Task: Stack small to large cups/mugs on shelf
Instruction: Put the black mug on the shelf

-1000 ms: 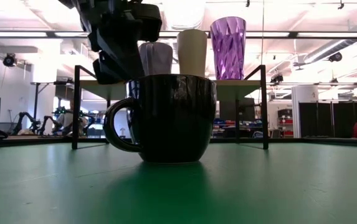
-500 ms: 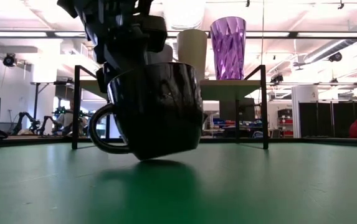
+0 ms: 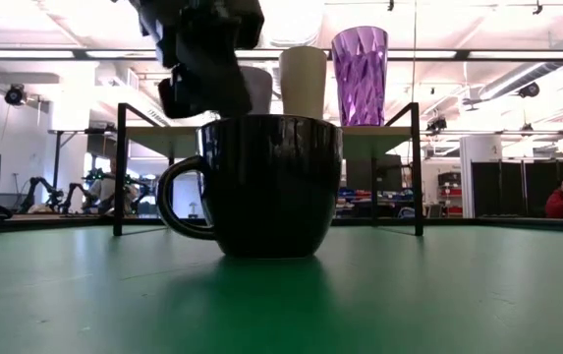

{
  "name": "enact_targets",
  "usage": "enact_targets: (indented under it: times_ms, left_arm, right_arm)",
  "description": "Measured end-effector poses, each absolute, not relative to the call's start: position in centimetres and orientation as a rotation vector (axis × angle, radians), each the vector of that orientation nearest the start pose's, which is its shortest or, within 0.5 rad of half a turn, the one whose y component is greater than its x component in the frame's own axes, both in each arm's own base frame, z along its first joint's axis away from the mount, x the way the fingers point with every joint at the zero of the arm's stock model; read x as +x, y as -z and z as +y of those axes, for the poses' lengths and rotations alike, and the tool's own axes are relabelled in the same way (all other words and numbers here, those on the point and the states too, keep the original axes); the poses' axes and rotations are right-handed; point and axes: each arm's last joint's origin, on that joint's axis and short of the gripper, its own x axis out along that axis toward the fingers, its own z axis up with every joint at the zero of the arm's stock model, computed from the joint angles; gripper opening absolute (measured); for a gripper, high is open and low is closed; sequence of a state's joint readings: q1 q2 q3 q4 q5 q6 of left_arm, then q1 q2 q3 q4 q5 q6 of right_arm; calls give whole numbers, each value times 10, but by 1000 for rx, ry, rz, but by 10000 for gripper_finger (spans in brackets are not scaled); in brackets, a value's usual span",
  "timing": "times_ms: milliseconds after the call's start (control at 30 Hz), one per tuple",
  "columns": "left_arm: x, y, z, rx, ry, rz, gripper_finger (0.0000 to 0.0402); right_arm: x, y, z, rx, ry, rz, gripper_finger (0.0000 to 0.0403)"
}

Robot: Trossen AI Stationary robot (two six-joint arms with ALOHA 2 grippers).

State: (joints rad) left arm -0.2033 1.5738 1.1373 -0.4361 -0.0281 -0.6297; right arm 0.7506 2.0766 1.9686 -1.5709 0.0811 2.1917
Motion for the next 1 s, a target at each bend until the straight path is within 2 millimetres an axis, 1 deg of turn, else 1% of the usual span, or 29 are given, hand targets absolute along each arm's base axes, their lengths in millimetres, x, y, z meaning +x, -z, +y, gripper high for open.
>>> enact_targets:
  times_ms: [167,267,367,500,633,867,1000]
  left_arm:
    - [324,-247,-59,-459,-165,928,85]
    - [324,-246,-55,-478,-175,957,103]
    - [328,-249,-52,-527,-180,936,126]
    - [329,-246,-50,-574,-193,961,149]
    - [331,-241,-51,-590,-169,986,152]
    - [334,-232,-52,-571,-181,1008,153]
    - [337,-221,-55,-544,-181,1039,153]
  right_arm:
    - [285,-272,263,993,1186,1200,183]
    - [285,-272,263,985,1179,1205,183]
    - [285,-272,262,980,1173,1209,183]
    - [284,-275,262,984,1165,1210,183]
    - [284,-275,261,986,1163,1210,183]
    - [283,-277,261,990,1162,1209,183]
    - [283,-277,261,991,1163,1208,183]
